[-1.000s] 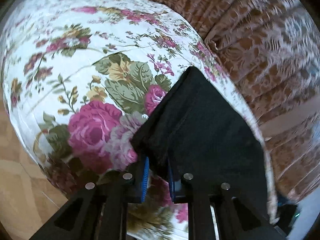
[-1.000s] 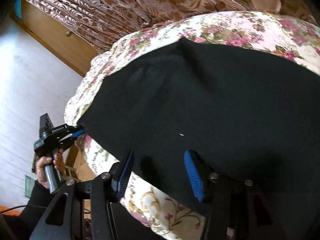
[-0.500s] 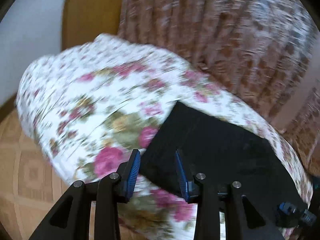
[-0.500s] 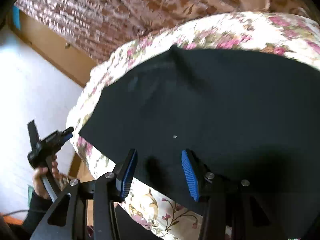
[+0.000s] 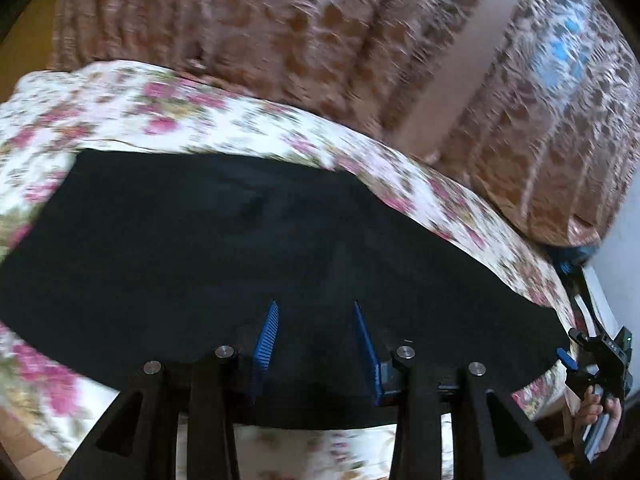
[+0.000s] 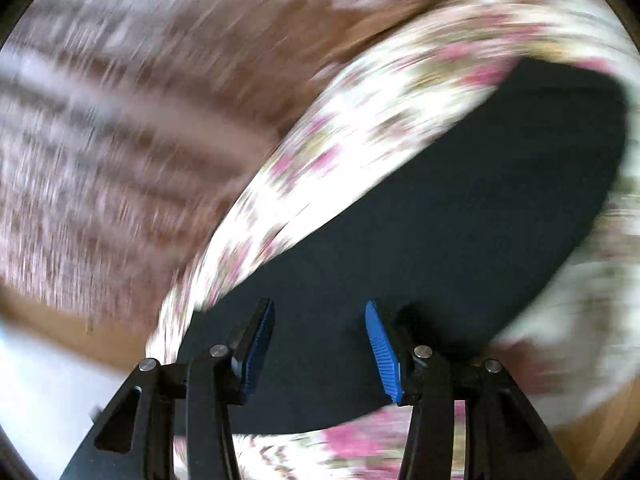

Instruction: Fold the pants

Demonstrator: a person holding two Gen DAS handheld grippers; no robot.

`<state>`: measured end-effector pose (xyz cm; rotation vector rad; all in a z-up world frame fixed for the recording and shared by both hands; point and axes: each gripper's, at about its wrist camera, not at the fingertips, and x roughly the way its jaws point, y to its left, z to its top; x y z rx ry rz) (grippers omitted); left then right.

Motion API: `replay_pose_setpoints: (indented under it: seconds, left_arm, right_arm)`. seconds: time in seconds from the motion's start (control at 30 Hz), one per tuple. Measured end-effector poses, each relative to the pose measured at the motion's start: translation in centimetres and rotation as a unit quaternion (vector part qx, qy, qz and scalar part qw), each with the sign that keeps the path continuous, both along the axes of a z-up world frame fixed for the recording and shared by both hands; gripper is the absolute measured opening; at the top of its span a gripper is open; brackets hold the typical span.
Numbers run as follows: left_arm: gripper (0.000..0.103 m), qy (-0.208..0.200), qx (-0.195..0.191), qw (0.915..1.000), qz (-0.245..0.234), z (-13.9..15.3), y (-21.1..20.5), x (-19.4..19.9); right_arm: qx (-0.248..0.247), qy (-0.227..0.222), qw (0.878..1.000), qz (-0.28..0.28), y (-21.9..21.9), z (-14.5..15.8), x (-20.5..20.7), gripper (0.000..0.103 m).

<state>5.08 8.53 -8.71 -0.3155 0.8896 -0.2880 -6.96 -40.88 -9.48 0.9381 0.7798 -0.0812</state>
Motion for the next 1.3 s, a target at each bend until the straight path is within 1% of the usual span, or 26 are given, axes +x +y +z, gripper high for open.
replay_pose_setpoints:
  seconds: [0.07, 0.13, 0.23, 0.27, 0.37, 0.4, 0.43, 0.5, 0.57, 0.6, 0.63, 0.67, 0.7, 0.73, 0.8, 0.87, 0.93, 1.03, 1.13, 1.17, 1.2, 1.23, 1.27, 1.3]
  left_arm:
    - [0.039, 0.001, 0.011, 0.9997, -0.022, -0.2, -1.7, 0.1]
    - [0.039, 0.01, 0.023, 0.999, -0.038, -0.8, -2.9, 0.4]
    - [0.039, 0.024, 0.023, 0.9982, -0.049, -1.6, -3.8, 0.5]
    - [0.039, 0.026, 0.024, 0.9982, -0.049, -1.8, -3.9, 0.5]
    - [0.041, 0.036, 0.026, 0.9979, -0.047, -2.4, -4.0, 0.5]
    - [0.045, 0.041, 0.021, 0.9978, -0.047, -2.6, -3.9, 0.6]
    - [0.048, 0.045, 0.015, 0.9978, -0.047, -2.8, -3.9, 0.8]
    - [0.049, 0.053, 0.007, 0.9975, -0.046, -3.1, -3.8, 1.1]
    - [0.049, 0.06, -0.001, 0.9974, -0.041, -3.3, -3.7, 1.4]
    - [0.05, 0.062, -0.005, 0.9973, -0.04, -3.3, -3.7, 1.4]
    - [0.05, 0.064, -0.009, 0.9972, -0.039, -3.4, -3.6, 1.5]
    - [0.05, 0.066, -0.012, 0.997, -0.037, -3.5, -3.5, 1.6]
    - [0.05, 0.069, -0.017, 0.9969, -0.034, -3.5, -3.4, 1.6]
    - [0.05, 0.072, -0.022, 0.9966, -0.032, -3.6, -3.3, 1.7]
    - [0.05, 0.078, -0.031, 0.996, -0.029, -3.6, -3.1, 1.9]
    - [0.05, 0.085, -0.04, 0.9952, -0.028, -3.7, -2.9, 2.1]
    - [0.05, 0.091, -0.046, 0.9944, -0.028, -3.6, -2.7, 2.3]
    - [0.048, 0.094, -0.041, 0.9942, -0.032, -3.5, -2.7, 2.3]
    - [0.047, 0.093, -0.041, 0.9944, -0.031, -3.1, -2.8, 2.2]
    - [0.045, 0.093, -0.047, 0.994, -0.031, -2.9, -2.7, 2.2]
    - [0.037, 0.093, -0.056, 0.9936, -0.032, -2.8, -2.6, 2.2]
    - [0.034, 0.093, -0.063, 0.9931, -0.035, -2.6, -2.6, 2.1]
    - [0.034, 0.087, -0.07, 0.993, -0.038, -2.2, -2.6, 2.0]
    - [0.033, 0.081, -0.078, 0.9928, -0.043, -1.9, -2.6, 1.9]
  right_arm:
    - [0.002, 0.001, 0.998, -0.066, -4.1, 0.0, -3.0, 0.049]
    - [0.016, 0.006, 0.993, -0.116, -7.2, -0.5, -4.9, 0.051]
    - [0.042, 0.022, 0.983, -0.176, -10.6, -2.1, -6.9, 0.052]
    - [0.051, 0.024, 0.981, -0.186, -11.1, -2.6, -6.8, 0.052]
    - [0.082, 0.012, 0.977, -0.197, -12.0, -4.2, -6.4, 0.05]
    - [0.088, 0.006, 0.977, -0.195, -12.3, -4.4, -6.1, 0.05]
    - [0.092, 0.003, 0.976, -0.195, -12.1, -4.5, -5.3, 0.045]
    - [0.098, -0.006, 0.976, -0.193, -12.8, -4.8, -4.2, 0.041]
    - [0.103, -0.008, 0.975, -0.195, -13.3, -5.4, -3.3, 0.04]
    - [0.11, -0.01, 0.975, -0.194, -13.6, -5.8, -2.9, 0.035]
    - [0.109, -0.008, 0.974, -0.197, -13.9, -6.2, -2.8, 0.026]
    - [0.104, 0.0, 0.974, -0.201, -14.3, -6.5, -2.7, 0.021]
    - [0.103, 0.004, 0.974, -0.203, -14.6, -6.7, -2.6, 0.017]
    - [0.101, 0.004, 0.974, -0.202, -14.8, -6.8, -2.7, 0.017]
    - [0.082, 0.01, 0.978, -0.192, -14.8, -6.3, -2.1, 0.017]
    - [0.053, 0.013, 0.983, -0.175, -14.4, -5.2, -1.4, 0.017]
    - [0.016, 0.011, 0.989, -0.145, -13.5, -3.4, -0.4, 0.017]
    - [-0.03, -0.002, 0.996, -0.089, -11.1, -0.5, 1.5, 0.017]
    - [-0.079, -0.011, 0.996, -0.032, -7.5, 2.2, 3.4, 0.017]
    - [-0.094, -0.017, 0.995, -0.004, -5.6, 3.2, 4.3, 0.017]
    - [-0.105, -0.02, 0.994, 0.014, -4.3, 3.7, 4.8, 0.017]
    - [-0.118, -0.024, 0.992, 0.034, -2.8, 4.3, 5.3, 0.017]
    - [-0.124, -0.03, 0.99, 0.062, -0.7, 4.8, 6.1, 0.017]
    - [-0.124, -0.035, 0.989, 0.079, 0.7, 5.0, 6.5, 0.017]
